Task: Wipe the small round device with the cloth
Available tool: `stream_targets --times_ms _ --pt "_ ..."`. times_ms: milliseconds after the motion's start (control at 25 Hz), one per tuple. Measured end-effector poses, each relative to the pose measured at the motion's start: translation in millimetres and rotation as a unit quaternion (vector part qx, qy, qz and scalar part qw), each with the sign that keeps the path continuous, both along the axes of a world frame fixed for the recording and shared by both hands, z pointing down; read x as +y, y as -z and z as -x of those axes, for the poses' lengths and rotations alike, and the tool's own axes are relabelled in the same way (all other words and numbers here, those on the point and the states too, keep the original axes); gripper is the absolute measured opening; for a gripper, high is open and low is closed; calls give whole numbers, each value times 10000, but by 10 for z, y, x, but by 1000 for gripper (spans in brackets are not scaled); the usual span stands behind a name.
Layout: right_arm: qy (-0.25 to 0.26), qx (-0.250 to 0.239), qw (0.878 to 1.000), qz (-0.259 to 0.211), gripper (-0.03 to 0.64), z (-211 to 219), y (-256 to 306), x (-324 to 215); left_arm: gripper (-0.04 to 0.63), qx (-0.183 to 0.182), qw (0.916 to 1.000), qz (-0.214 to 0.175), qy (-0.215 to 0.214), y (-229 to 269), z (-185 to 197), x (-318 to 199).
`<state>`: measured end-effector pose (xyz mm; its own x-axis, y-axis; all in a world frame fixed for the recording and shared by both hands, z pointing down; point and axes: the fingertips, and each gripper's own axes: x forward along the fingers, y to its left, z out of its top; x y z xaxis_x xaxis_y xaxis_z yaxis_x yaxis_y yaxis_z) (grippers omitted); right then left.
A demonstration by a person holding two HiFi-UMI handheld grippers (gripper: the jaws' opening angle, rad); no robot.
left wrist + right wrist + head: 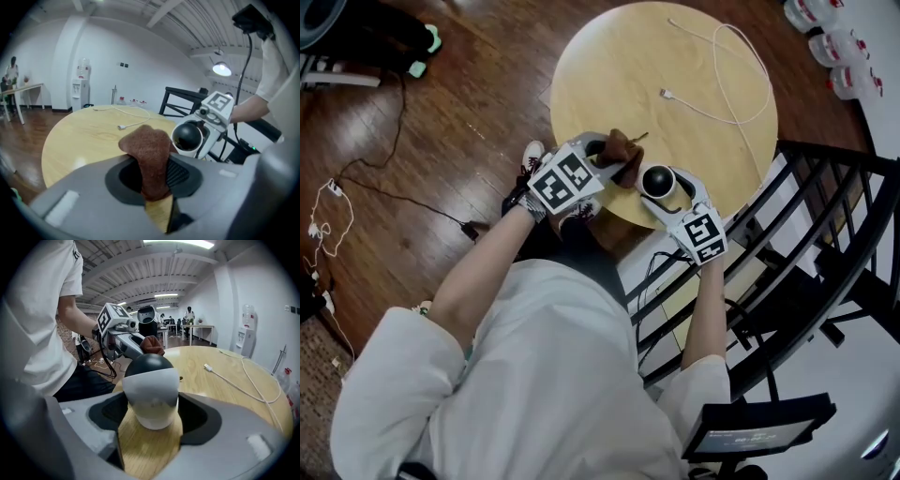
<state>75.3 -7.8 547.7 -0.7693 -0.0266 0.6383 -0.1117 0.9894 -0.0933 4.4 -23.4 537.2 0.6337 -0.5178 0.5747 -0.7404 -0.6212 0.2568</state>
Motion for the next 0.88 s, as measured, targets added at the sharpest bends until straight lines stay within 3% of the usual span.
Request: stream_targets --times_ms 240,400,560,680,760,880 --pt "-826 -370 9959 49 330 33 18 -33 103 81 9986 -162 505 64 316 -113" --pt "-1794 -462 9825 -200 329 51 13 -60 103 165 9982 -251 519 152 335 -164" --pt "-3112 -346 9473 -676 328 29 28 -96 104 544 9982 -246 -3 308 172 -89" --pt "-3721 -189 9230 -959 328 44 59 -73 103 638 9969 -344 -321 441 37 -83" --pt "-3894 -230 9158 -959 330 65 76 -54 104 514 9966 -402 -501 500 -43 -96" --pt "-3749 -538 9232 -650 343 41 68 -41 103 179 9953 -414 -855 507 -199 -90"
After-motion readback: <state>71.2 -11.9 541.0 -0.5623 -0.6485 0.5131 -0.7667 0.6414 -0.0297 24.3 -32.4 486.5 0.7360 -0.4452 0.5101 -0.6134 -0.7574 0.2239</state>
